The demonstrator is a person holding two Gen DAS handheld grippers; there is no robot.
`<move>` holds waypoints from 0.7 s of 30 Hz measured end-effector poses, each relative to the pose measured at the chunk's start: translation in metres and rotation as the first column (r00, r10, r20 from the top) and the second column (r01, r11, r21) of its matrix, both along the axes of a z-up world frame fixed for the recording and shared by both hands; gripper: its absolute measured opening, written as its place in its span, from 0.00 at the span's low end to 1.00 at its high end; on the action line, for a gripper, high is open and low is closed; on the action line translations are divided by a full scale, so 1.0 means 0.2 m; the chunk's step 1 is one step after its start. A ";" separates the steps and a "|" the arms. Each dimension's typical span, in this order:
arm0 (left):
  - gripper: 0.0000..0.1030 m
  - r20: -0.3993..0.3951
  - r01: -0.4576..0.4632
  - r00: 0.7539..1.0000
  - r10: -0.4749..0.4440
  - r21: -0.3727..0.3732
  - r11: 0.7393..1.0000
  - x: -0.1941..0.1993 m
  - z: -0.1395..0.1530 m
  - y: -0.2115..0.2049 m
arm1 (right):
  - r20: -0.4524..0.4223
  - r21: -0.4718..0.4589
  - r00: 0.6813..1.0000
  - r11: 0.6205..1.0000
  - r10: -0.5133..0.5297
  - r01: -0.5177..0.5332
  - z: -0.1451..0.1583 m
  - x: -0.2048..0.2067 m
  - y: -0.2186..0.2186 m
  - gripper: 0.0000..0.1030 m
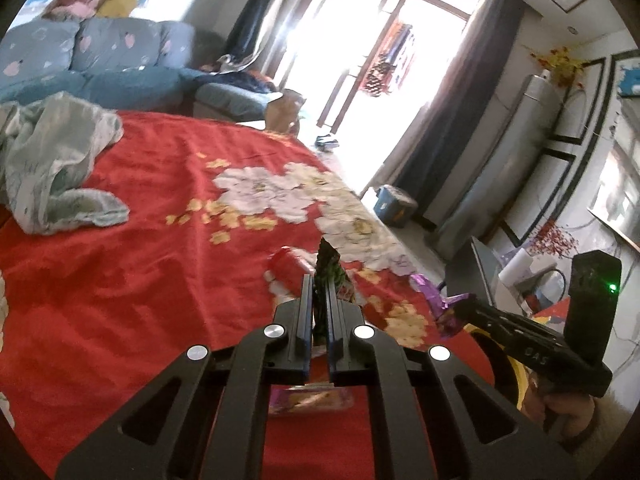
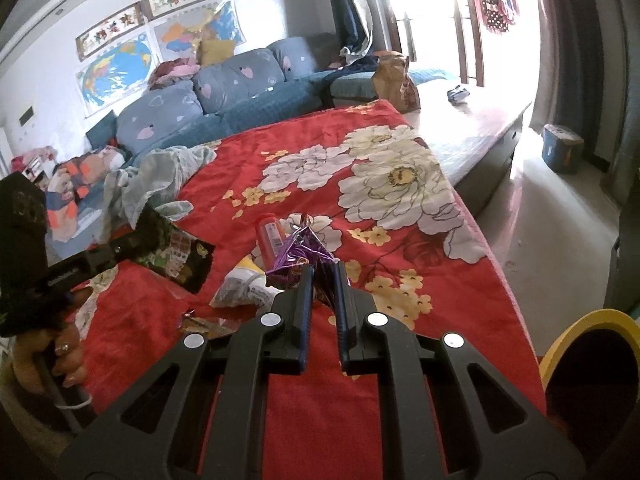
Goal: Collect trash
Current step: 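Carry the snack wrapper and purple wrapper over the trash bin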
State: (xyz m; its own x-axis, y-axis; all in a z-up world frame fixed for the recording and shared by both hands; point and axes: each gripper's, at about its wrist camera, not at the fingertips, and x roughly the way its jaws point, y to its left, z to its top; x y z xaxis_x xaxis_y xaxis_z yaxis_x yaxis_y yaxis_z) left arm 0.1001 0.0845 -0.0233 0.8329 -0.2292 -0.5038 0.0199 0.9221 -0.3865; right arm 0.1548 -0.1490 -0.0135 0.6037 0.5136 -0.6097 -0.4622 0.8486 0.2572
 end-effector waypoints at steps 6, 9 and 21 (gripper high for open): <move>0.05 0.031 0.032 0.999 -0.033 0.020 0.999 -0.03 0.05 -0.09 | 0.014 0.015 1.000 1.000 -0.015 0.014 0.05 -0.03 -0.05 0.06; 0.05 0.039 0.051 0.998 -0.052 0.026 0.998 -0.03 0.06 -0.13 | 0.030 0.015 0.999 1.000 -0.027 0.026 0.07 -0.05 -0.09 0.06; 0.05 0.051 0.130 0.990 -0.132 0.047 0.990 -0.06 0.08 -0.30 | 0.032 0.019 0.993 0.993 -0.116 0.116 0.10 -0.10 -0.32 0.06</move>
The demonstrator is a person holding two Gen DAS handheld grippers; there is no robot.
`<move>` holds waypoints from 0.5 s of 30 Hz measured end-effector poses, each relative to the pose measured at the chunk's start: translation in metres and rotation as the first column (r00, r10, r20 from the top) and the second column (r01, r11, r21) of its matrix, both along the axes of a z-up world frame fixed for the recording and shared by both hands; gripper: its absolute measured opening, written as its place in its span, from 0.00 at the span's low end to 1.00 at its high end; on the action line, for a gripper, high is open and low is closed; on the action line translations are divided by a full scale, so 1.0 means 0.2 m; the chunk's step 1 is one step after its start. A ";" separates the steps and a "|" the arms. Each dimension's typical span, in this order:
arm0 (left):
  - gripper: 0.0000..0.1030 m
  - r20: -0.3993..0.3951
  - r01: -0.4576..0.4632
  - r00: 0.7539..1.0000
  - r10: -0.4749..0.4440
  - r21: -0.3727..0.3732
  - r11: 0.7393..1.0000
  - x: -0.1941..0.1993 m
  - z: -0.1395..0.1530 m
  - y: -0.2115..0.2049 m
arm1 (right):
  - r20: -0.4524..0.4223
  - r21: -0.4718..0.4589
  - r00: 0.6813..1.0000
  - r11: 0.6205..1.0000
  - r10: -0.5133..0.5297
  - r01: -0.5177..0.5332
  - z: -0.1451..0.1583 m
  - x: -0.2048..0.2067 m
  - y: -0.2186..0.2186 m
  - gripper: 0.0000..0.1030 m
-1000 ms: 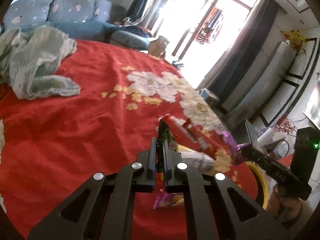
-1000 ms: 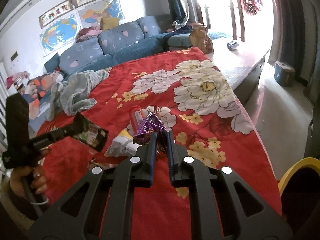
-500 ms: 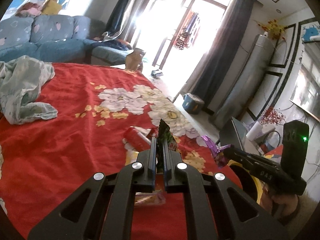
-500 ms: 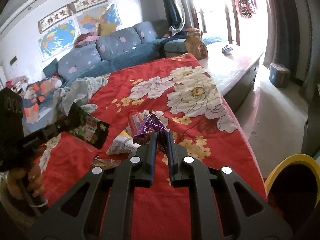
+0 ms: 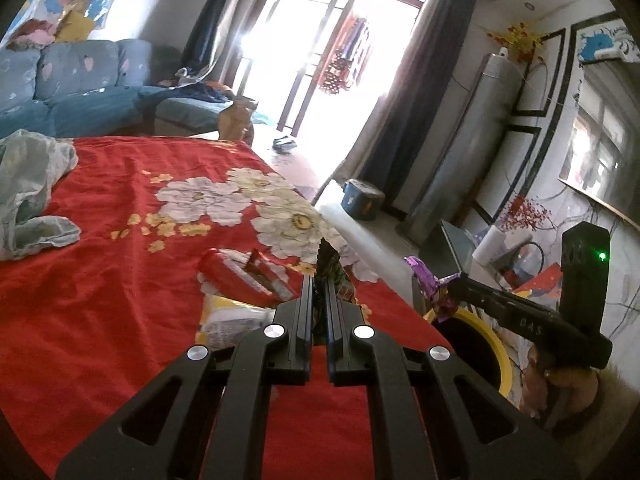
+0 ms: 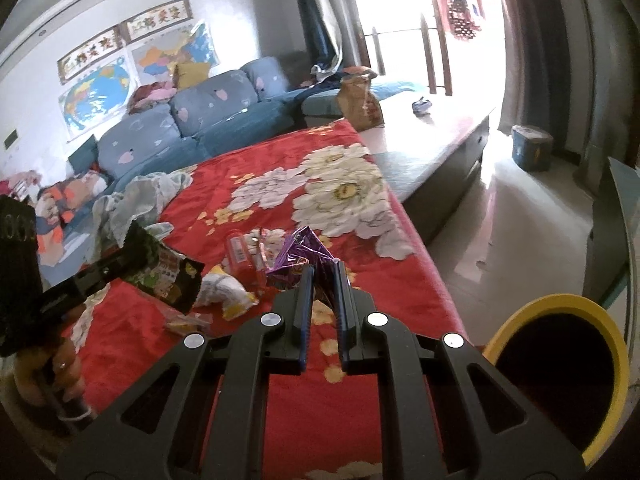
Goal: Collect trash
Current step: 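Carry the snack wrapper and purple wrapper over the trash bin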
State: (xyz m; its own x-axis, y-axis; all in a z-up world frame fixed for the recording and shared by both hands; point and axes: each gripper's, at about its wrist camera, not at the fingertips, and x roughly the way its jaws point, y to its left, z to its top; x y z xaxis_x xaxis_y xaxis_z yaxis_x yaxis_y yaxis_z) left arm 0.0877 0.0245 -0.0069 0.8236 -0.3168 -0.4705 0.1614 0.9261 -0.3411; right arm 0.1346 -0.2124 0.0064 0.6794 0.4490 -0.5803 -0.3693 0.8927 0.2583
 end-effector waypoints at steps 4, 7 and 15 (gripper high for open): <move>0.05 0.002 0.035 0.999 -0.035 0.013 0.999 -0.01 0.00 -0.08 | 0.007 -0.009 0.999 0.999 -0.036 0.036 0.00 -0.03 -0.08 0.06; 0.05 0.002 0.064 0.998 -0.064 0.021 0.998 -0.01 0.00 -0.15 | 0.000 -0.011 0.998 0.998 -0.064 0.064 -0.01 -0.03 -0.14 0.06; 0.05 -0.008 0.139 0.990 -0.139 0.036 0.990 -0.02 -0.02 -0.31 | -0.019 -0.003 0.990 0.990 -0.141 0.141 -0.03 -0.06 -0.29 0.06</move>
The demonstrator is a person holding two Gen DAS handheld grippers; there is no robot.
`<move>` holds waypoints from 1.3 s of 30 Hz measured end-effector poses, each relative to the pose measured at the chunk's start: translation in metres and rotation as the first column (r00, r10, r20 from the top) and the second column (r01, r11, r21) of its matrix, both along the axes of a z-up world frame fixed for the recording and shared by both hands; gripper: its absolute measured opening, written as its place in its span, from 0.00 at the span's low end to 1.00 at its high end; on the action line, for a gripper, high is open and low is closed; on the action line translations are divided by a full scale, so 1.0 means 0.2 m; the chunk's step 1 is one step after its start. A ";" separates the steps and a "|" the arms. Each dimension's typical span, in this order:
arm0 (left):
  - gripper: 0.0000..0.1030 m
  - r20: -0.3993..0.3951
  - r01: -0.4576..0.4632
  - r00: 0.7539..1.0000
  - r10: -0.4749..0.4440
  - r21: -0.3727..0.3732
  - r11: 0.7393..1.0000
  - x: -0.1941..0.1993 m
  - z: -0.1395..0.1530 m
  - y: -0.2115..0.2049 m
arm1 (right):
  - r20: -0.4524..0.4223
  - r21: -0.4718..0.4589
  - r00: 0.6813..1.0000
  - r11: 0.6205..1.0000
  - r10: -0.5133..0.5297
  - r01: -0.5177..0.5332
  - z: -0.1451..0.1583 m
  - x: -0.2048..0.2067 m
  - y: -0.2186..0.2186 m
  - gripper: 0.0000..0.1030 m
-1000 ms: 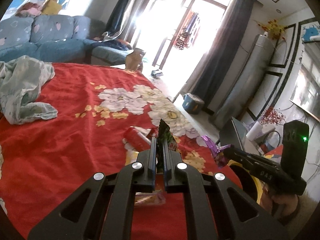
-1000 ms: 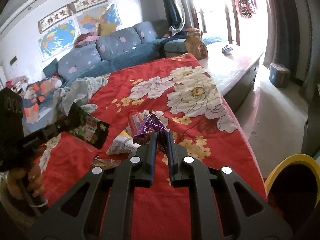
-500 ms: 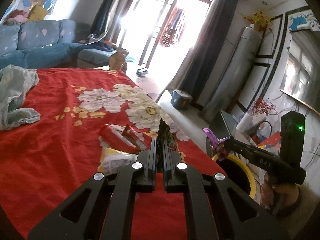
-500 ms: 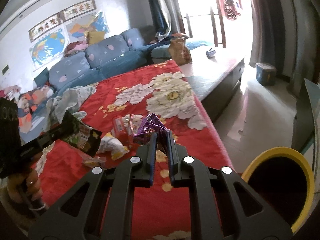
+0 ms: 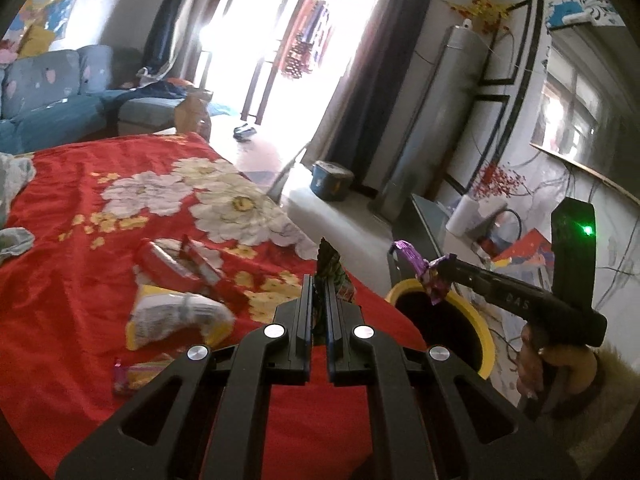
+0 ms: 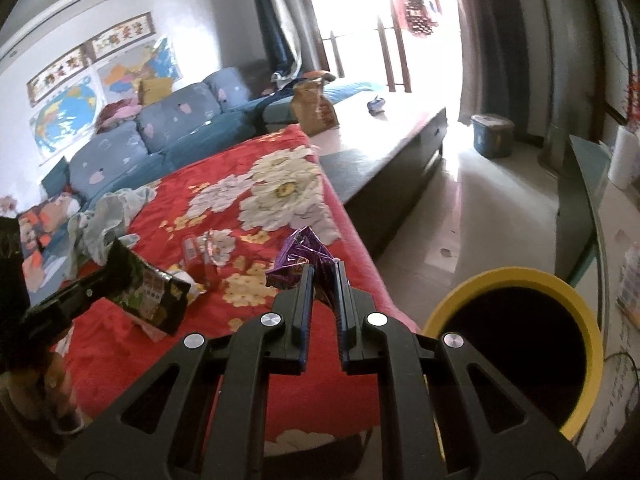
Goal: Collect trash
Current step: 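Carry the snack wrapper and purple wrapper over the trash bin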
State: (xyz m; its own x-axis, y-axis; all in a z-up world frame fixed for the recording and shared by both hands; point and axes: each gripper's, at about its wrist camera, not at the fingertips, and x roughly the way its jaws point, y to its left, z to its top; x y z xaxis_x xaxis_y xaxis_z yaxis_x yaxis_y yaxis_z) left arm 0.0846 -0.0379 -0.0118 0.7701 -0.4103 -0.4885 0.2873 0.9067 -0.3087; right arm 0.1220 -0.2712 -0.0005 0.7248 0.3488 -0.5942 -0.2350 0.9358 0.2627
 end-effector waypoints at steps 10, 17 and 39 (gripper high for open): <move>0.05 -0.003 0.082 0.997 -0.082 0.017 0.997 0.01 -0.01 -0.17 | -0.010 0.013 0.996 0.996 -0.093 0.093 -0.04 -0.02 -0.17 0.06; 0.05 0.001 0.135 0.991 -0.135 0.044 0.990 0.02 0.00 -0.31 | -0.015 0.028 0.988 0.988 -0.151 0.151 -0.05 -0.03 -0.27 0.06; 0.05 -0.030 0.313 0.950 -0.312 0.105 0.944 0.11 -0.07 -0.71 | -0.052 0.056 0.950 0.949 -0.308 0.310 -0.12 -0.05 -0.57 0.06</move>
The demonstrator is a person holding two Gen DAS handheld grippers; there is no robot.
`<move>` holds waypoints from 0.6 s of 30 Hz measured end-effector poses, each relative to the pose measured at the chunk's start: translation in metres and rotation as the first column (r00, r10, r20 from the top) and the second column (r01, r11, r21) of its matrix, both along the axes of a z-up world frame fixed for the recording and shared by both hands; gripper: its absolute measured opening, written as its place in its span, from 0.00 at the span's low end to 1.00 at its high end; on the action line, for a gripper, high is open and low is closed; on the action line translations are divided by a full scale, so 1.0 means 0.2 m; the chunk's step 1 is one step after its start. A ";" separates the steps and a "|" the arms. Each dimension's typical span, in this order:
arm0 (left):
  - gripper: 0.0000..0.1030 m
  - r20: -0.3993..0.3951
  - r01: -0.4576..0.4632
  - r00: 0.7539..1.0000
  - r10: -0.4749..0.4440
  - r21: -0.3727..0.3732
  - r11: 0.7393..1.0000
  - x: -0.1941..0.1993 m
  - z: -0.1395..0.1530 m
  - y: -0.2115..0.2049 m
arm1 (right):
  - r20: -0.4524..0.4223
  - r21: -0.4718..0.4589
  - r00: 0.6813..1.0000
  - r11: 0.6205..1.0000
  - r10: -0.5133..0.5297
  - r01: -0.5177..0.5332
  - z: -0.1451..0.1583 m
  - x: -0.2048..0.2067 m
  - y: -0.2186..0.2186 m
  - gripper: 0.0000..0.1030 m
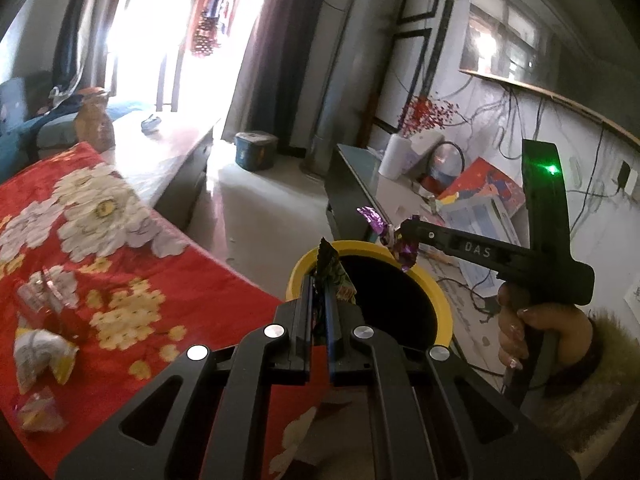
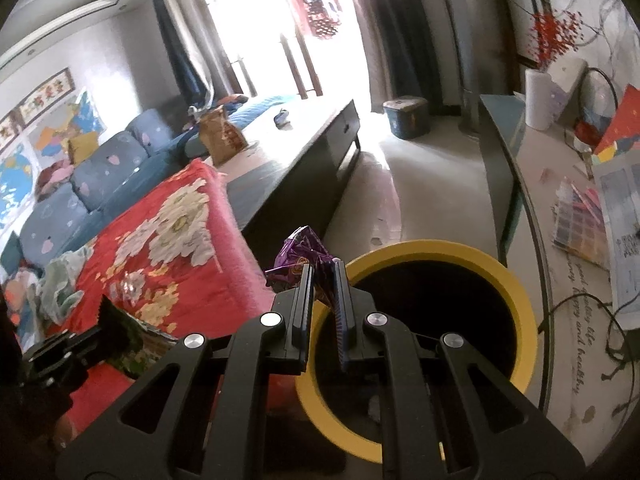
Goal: Collect trash
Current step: 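Carry the snack wrapper and purple wrapper over the trash bin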
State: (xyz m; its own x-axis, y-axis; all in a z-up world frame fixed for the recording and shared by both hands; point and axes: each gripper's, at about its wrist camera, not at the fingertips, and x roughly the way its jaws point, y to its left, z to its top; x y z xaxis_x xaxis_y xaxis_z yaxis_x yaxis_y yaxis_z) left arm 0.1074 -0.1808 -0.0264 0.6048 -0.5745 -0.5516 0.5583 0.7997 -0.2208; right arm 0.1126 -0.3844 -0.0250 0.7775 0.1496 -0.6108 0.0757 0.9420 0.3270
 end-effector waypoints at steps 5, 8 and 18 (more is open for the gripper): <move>0.05 -0.001 0.045 0.999 -0.045 0.013 0.999 0.03 -0.03 -0.13 | -0.011 0.012 0.999 0.999 -0.046 0.046 -0.03 0.00 -0.08 0.06; 0.05 -0.002 0.070 0.998 -0.070 0.018 0.997 0.05 -0.05 -0.20 | -0.015 0.014 0.997 0.997 -0.075 0.075 -0.04 -0.01 -0.13 0.06; 0.05 -0.018 0.124 0.992 -0.124 0.024 0.992 0.10 -0.14 -0.34 | -0.051 0.027 0.986 0.987 -0.156 0.158 -0.10 0.00 -0.26 0.06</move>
